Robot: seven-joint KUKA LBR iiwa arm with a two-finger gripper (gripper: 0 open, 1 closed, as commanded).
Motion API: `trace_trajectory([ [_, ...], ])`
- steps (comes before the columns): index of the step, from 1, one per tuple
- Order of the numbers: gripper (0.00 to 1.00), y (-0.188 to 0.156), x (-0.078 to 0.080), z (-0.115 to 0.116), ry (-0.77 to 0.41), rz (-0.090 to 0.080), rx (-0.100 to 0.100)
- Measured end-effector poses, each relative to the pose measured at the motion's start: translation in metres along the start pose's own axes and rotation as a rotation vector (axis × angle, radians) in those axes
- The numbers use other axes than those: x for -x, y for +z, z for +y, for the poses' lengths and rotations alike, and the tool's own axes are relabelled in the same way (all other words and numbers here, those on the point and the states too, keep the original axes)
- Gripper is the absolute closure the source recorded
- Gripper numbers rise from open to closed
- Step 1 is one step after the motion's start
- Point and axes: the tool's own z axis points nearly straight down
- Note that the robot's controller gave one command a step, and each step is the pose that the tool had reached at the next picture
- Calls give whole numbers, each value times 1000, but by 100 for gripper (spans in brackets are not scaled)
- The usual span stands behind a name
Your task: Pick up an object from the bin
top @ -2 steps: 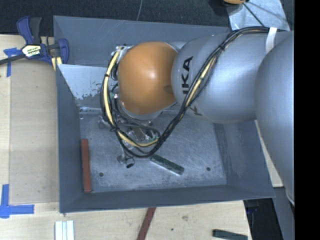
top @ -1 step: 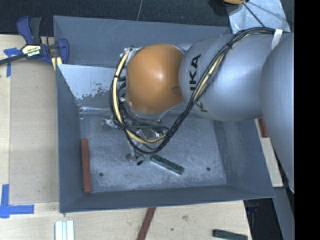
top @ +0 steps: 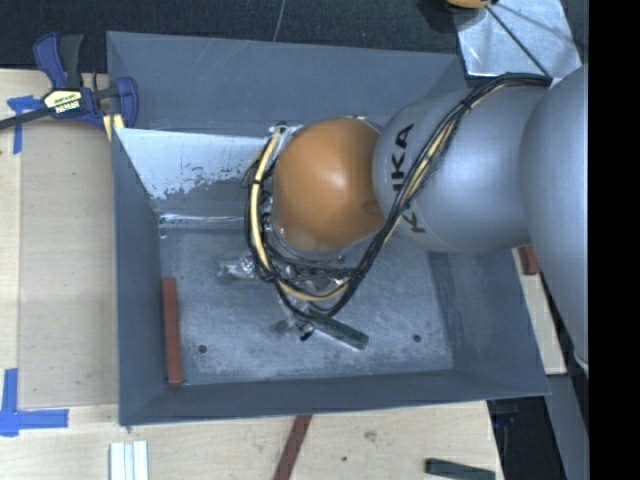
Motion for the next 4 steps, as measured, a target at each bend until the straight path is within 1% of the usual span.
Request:
trace_trajectory([
  [1,0,11,-3,-10,103,1,3],
  [2,0,21,-44,-27,-201,0,2],
  [3,0,31,-81,-42,-344,1,3],
  [4,100,22,-94,-79,-324,1,3],
])
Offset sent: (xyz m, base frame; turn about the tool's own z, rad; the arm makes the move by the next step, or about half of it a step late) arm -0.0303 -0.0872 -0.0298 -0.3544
